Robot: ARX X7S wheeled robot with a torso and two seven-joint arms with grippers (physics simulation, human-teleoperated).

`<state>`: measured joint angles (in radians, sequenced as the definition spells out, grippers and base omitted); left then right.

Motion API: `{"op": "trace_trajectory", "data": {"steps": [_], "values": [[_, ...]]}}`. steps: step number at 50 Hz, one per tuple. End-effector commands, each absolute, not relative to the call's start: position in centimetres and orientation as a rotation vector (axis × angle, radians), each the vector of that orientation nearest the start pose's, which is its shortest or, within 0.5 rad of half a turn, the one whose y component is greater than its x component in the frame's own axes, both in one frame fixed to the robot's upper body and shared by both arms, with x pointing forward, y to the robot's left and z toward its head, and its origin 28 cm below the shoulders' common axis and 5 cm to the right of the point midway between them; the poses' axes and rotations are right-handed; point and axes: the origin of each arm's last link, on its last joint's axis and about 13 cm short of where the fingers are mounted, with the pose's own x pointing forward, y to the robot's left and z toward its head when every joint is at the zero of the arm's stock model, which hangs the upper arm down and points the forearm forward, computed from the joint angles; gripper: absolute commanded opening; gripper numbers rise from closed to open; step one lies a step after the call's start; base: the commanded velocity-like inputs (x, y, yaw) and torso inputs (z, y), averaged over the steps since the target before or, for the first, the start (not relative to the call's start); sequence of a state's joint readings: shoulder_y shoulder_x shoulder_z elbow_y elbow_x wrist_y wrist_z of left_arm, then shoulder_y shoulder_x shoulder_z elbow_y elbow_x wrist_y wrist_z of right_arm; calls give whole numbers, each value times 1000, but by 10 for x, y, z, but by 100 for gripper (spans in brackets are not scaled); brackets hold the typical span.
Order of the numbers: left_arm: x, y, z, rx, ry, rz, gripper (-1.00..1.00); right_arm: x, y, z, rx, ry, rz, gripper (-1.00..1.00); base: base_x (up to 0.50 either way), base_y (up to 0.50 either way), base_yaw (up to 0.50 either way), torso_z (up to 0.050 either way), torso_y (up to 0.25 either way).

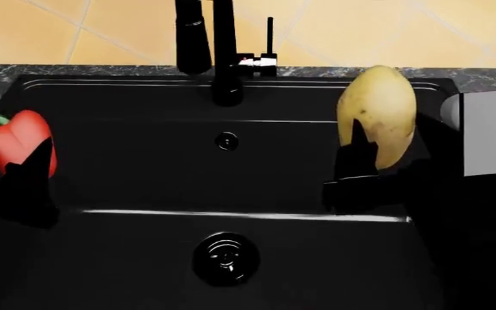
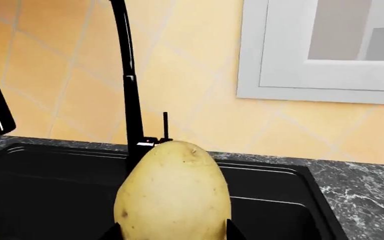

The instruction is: Pick the vegetables from the sink and place them on the cutting board.

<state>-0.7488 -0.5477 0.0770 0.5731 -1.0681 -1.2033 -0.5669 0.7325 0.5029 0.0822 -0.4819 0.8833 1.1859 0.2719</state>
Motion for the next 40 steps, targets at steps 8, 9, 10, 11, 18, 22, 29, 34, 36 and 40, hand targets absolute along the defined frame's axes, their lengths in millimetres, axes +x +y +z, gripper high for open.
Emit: {"op": "trace_trajectory", "data": {"steps": [8,9,10,11,18,22,29,34,36,40], "values": [[245,245,237,118,44,-126,-100,259,-165,235,-33,-6,145,-100,-380,209,0,0,0],[246,245,237,117,44,-125,-100,259,-165,235,-34,-8,143,-100,-160,500,0,0,0],[246,245,236,116,45,-123,-100,258,-166,234,-35,-6,143,-100,-121,500,0,0,0],[246,246,236,114,46,-124,-100,258,-166,234,-39,-6,144,-100,-105,500,0,0,0],[245,248,233,112,52,-122,-100,258,-166,234,-43,-19,137,-100,-31,500,0,0,0],[244,248,234,108,51,-122,-100,257,-167,235,-45,-20,134,-100,-28,500,0,0,0],[245,247,234,111,51,-124,-100,257,-168,234,-45,-22,125,-100,-27,500,0,0,0],[245,246,233,111,52,-127,-100,256,-169,233,-39,-20,116,-100,-26,500,0,0,0],[246,245,234,111,52,-128,-100,256,-170,231,-37,-17,112,-100,-27,500,0,0,0],[246,244,233,112,53,-131,-100,256,-170,231,-39,-14,110,-100,-25,500,0,0,0]]}}
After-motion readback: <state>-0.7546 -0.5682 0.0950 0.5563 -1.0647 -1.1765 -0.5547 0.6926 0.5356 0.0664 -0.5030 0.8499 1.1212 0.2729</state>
